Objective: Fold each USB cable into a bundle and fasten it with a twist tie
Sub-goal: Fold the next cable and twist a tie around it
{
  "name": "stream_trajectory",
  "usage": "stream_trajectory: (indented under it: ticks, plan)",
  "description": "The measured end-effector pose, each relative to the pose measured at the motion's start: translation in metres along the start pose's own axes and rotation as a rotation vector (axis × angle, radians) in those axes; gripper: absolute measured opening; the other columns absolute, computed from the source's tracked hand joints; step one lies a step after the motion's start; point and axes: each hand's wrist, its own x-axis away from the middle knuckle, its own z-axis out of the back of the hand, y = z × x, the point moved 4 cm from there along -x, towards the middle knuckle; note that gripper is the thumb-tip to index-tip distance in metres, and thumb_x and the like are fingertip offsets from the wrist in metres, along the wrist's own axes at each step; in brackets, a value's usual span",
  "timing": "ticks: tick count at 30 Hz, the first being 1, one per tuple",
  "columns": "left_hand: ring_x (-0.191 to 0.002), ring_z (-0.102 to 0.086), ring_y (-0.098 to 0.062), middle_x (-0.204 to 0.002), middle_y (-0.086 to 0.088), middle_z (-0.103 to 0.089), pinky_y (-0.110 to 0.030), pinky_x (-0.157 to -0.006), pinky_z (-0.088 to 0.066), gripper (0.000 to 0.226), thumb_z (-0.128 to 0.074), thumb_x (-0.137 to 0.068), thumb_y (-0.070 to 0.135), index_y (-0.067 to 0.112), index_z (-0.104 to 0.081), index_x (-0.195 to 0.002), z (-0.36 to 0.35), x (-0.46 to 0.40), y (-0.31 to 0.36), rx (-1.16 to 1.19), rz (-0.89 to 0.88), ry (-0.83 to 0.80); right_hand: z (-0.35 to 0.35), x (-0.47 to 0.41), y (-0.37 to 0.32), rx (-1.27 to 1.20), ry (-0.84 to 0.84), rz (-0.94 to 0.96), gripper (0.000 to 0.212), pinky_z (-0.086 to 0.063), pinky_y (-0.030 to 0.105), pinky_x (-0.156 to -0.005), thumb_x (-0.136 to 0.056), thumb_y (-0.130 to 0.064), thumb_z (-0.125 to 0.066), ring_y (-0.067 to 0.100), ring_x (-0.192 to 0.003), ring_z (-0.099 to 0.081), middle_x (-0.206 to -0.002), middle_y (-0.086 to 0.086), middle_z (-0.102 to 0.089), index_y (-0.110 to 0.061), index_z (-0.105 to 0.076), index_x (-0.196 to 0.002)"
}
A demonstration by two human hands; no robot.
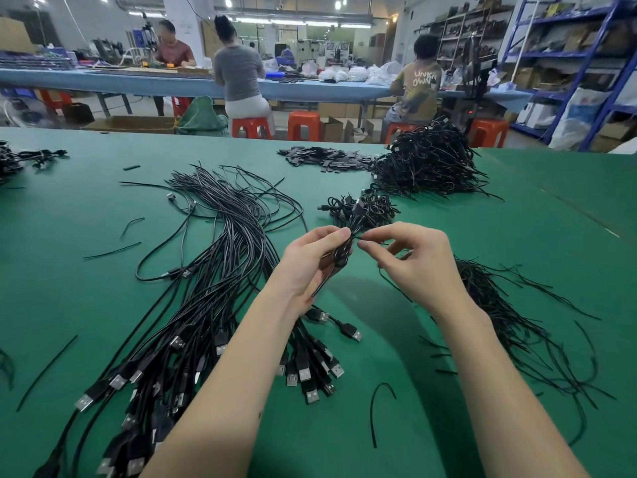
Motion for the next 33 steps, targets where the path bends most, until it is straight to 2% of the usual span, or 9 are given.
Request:
stream_trajectory:
  ticks: [7, 10, 13, 17, 23, 25, 27, 30, 33]
  plan:
    - [-0.062, -0.061, -0.009, -0.071, -0.001, -0.067, -0.018, -0.06, -0.051, 0.01, -0.073, -0.086, 0.007, 0.013, -0.064, -0.087, -0.003, 0.001, 0.002, -0.037, -0.077, 0.014, -0.028, 0.009, 0.005, -0.952, -0.234, -0.879, 0.028, -0.04, 0.013, -0.042, -0.091, -0.015, -0.068, 0.006, -0.052, -0.057, -0.067, -0.003, -0.065, -0.017, -0.075, -0.064]
    - [-0.065, -0.059, -0.012, -0.072, -0.002, -0.067, -0.018, -0.06, -0.051, 0.009, -0.072, -0.087, 0.007, 0.013, -0.065, -0.085, 0.0, 0.0, 0.001, -0.023, -0.038, 0.034, -0.019, 0.005, 0.006, -0.576, -0.201, -0.525, 0.002, -0.047, 0.019, -0.051, -0.091, -0.022, -0.074, 0.011, -0.059, -0.066, -0.081, -0.006, -0.071, -0.021, -0.074, -0.089]
    - [-0.067, -0.059, -0.012, -0.072, 0.0, -0.067, -0.019, -0.064, -0.05, 0.009, -0.071, -0.088, 0.009, 0.014, -0.064, -0.084, 0.004, -0.002, -0.001, -0.015, -0.007, 0.062, -0.008, 0.0, 0.005, -0.123, -0.05, -0.121, 0.012, -0.047, 0.014, -0.062, -0.083, -0.032, -0.082, 0.007, -0.063, -0.067, -0.085, -0.018, -0.072, -0.034, -0.073, -0.092]
    - [-0.068, -0.061, -0.012, -0.074, -0.001, -0.068, -0.02, -0.066, -0.051, 0.009, -0.072, -0.087, 0.009, 0.013, -0.064, -0.085, 0.005, -0.003, -0.001, -0.017, -0.007, 0.057, -0.009, 0.001, 0.005, -0.053, 0.064, -0.02, 0.006, -0.048, 0.017, -0.059, -0.088, -0.031, -0.078, 0.006, -0.062, -0.067, -0.077, -0.018, -0.073, -0.031, -0.077, -0.081]
    - [-0.063, -0.061, -0.01, -0.073, -0.001, -0.068, -0.017, -0.062, -0.052, 0.012, -0.074, -0.085, 0.007, 0.012, -0.063, -0.087, 0.002, -0.003, -0.005, -0.055, -0.031, 0.055, -0.041, 0.017, 0.02, -1.093, -0.179, -1.034, 0.022, -0.037, 0.01, -0.036, -0.094, -0.02, -0.068, 0.003, -0.049, -0.055, -0.064, -0.003, -0.061, -0.012, -0.065, -0.074]
    - [-0.061, -0.061, -0.01, -0.073, -0.001, -0.068, -0.017, -0.059, -0.051, 0.012, -0.074, -0.085, 0.006, 0.012, -0.064, -0.088, 0.003, -0.003, -0.006, -0.057, -0.007, 0.07, -0.038, 0.016, 0.022, -0.91, -0.193, -0.923, 0.018, -0.039, 0.013, -0.039, -0.097, -0.023, -0.067, 0.005, -0.051, -0.057, -0.073, -0.003, -0.065, -0.015, -0.067, -0.081]
    - [-0.061, -0.061, -0.01, -0.072, -0.002, -0.068, -0.017, -0.058, -0.051, 0.01, -0.073, -0.086, 0.007, 0.011, -0.064, -0.087, 0.006, -0.004, -0.006, -0.035, 0.012, 0.083, -0.027, 0.012, 0.02, -0.52, -0.136, -0.568, 0.004, -0.046, 0.019, -0.047, -0.097, -0.022, -0.068, 0.01, -0.057, -0.064, -0.088, -0.005, -0.071, -0.022, -0.071, -0.094]
    - [-0.062, -0.061, -0.011, -0.073, -0.003, -0.067, -0.018, -0.059, -0.052, 0.009, -0.073, -0.086, 0.009, 0.011, -0.065, -0.089, 0.013, -0.005, -0.002, -0.029, 0.022, 0.093, -0.016, 0.008, 0.013, -0.152, -0.108, -0.132, 0.021, -0.047, 0.016, -0.059, -0.09, -0.021, -0.075, 0.009, -0.063, -0.067, -0.095, -0.017, -0.071, -0.037, -0.069, -0.103]
    - [-0.063, -0.062, -0.012, -0.074, -0.003, -0.068, -0.019, -0.06, -0.053, 0.01, -0.074, -0.085, 0.011, 0.012, -0.066, -0.089, 0.013, -0.006, -0.004, -0.042, 0.057, 0.079, -0.013, 0.009, 0.015, 0.011, -0.073, -0.004, 0.02, -0.041, 0.013, -0.062, -0.086, -0.026, -0.079, 0.008, -0.069, -0.066, -0.099, -0.026, -0.07, -0.038, -0.072, -0.101]
